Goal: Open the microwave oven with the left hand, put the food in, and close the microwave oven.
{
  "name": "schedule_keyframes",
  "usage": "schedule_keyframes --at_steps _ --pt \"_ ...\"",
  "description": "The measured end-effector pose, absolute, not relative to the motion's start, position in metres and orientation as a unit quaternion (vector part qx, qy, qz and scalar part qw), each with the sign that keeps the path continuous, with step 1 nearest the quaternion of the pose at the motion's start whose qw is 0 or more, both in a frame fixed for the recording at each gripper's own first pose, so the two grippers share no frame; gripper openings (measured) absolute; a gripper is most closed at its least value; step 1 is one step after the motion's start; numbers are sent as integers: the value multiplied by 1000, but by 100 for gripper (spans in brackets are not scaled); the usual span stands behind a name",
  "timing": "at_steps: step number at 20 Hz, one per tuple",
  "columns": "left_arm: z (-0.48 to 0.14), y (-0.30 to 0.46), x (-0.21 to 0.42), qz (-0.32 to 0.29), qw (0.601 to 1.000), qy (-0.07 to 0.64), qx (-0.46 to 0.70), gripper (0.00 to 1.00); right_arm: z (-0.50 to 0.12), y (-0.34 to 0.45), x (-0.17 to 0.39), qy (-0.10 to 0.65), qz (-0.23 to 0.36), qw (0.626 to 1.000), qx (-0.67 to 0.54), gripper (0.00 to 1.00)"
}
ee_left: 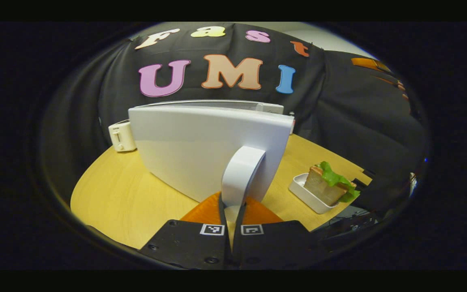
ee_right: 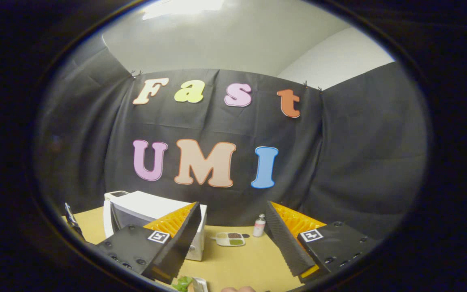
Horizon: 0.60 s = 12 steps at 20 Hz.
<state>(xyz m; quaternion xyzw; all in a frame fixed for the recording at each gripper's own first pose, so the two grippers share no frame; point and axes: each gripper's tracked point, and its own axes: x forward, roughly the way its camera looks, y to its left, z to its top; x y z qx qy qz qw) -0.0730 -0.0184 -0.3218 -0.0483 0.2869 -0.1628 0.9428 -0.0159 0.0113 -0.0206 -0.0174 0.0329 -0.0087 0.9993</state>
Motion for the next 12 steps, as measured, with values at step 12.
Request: schedule_keyframes --at_steps 12 --pt "-331 120 -115 -8 946 317 -59 1 -29 59 0 49 44 998 9 96"
